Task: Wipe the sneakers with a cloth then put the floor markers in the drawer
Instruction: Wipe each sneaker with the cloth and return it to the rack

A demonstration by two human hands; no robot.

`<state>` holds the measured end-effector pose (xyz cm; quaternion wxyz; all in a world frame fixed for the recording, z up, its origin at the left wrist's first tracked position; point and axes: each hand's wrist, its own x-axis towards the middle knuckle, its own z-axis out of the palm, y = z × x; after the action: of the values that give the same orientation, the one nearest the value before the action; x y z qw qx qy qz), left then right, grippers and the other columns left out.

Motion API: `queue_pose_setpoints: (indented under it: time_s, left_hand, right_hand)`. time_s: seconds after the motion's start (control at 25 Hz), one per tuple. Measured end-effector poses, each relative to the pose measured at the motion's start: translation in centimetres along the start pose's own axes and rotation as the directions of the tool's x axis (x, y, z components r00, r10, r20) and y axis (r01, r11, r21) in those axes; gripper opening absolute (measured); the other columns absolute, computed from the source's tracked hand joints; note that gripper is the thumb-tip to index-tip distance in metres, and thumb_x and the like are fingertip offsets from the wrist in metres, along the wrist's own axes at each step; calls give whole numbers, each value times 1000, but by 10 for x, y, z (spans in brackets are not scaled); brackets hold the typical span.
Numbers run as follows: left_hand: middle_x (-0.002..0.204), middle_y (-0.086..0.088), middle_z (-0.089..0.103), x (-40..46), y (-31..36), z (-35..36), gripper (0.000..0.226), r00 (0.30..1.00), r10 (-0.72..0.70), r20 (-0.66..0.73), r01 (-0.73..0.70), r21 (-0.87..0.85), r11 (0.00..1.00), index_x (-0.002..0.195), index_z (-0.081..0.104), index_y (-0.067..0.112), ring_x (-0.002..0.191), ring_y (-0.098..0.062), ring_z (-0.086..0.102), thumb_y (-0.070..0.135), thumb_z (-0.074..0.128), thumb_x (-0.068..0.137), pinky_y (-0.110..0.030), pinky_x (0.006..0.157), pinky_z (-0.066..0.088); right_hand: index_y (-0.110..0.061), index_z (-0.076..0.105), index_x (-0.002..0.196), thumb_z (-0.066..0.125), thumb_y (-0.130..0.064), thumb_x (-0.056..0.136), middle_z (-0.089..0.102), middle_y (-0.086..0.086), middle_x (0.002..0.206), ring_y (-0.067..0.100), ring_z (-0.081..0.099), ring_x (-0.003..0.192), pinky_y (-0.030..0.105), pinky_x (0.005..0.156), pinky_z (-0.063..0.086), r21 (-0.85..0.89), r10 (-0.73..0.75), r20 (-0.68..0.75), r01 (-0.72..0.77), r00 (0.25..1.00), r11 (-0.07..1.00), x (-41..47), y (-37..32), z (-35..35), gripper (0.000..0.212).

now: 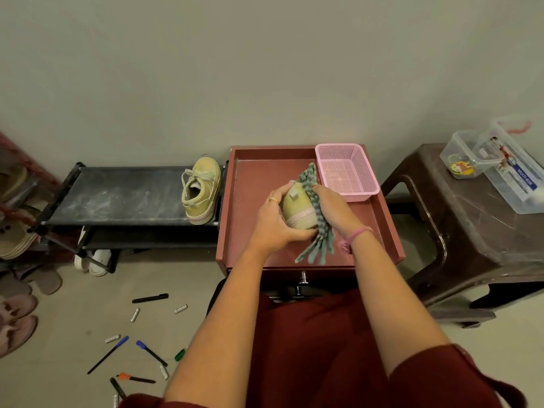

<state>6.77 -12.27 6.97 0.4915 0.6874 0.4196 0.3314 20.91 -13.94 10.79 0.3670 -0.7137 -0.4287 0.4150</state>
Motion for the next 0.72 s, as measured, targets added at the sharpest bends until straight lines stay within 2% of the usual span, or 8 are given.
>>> queue_pose_setpoints:
  time_s: [0.12, 0.2, 0.28, 0.36, 0.44, 0.52, 0.6, 0.72]
  left_hand:
    - [132, 2, 51, 2, -1, -2, 96, 1000, -7, 4, 7, 0, 1000, 135, 45, 20, 118, -10, 53, 10, 91, 50, -26, 100, 46]
    - [130, -1, 53, 3, -3, -8, 92, 1000, -20, 6, 20, -35, 999, 126, 46, 30, 118, -13, 54, 8, 91, 48, -31, 101, 46]
    - [130, -3, 54, 1, -6, -11, 91, 1000, -13, -1, 13, -43, 999, 121, 45, 37, 119, -14, 55, 14, 89, 45, -33, 102, 46]
    - [131, 1, 53, -4, -5, -13, 91, 1000, -10, -29, 10, -17, 1000, 123, 44, 38, 119, -10, 53, 21, 87, 45, -28, 101, 46]
    - [133, 4, 52, -7, -8, -17, 90, 998, -24, -52, 20, -70, 997, 124, 44, 42, 122, -7, 52, 25, 86, 47, -27, 101, 45]
    - [132, 4, 53, -12, -15, -21, 90, 998, -20, -60, 16, -61, 998, 124, 44, 44, 122, -7, 51, 27, 86, 47, -26, 102, 43]
    - [131, 5, 53, -18, -21, -25, 90, 997, -19, -73, 17, -28, 999, 124, 43, 46, 122, -8, 51, 30, 87, 47, -26, 103, 42]
    - [131, 7, 54, -19, -29, -31, 92, 996, -25, -88, 24, -12, 1000, 124, 42, 49, 122, -10, 51, 27, 87, 47, -32, 103, 43]
  right_hand:
    - [-19, 59, 114, 24, -31, 100, 62, 3, 118, 19, 57, 111, 38, 100, 43, -107, -182, -53, 175, 982, 979, -23, 12, 15, 40]
    - [-24, 40, 141, 24, -31, 100, 34, -5, 150, 12, 26, 140, 29, 117, 17, -388, -432, -66, 376, 899, 841, -51, 30, 35, 45]
    - [-24, 30, 147, 25, -29, 100, 20, -6, 155, 11, 10, 144, 23, 116, 3, -509, -527, -69, 425, 847, 749, -62, 40, 43, 48]
    - [-25, 32, 146, 26, -28, 100, 24, -6, 154, 10, 14, 143, 23, 115, 4, -435, -484, -97, 400, 870, 807, -51, 33, 43, 46]
    - [-24, 48, 135, 24, -31, 99, 44, -2, 143, 14, 34, 134, 28, 114, 20, -278, -390, -110, 348, 914, 895, -32, 25, 45, 44]
    - [-16, 63, 102, 25, -29, 99, 62, 7, 114, 23, 54, 111, 36, 97, 40, -21, -143, -63, 142, 988, 990, -15, 13, 34, 40]
    - [-21, 60, 83, 28, -27, 100, 63, 7, 99, 23, 58, 96, 35, 87, 42, 155, 56, 32, -61, 998, 986, -11, 6, 28, 37]
    - [-20, 61, 111, 25, -26, 101, 60, 2, 119, 18, 53, 111, 35, 101, 39, 34, -107, 12, 106, 994, 994, -30, 10, 50, 38]
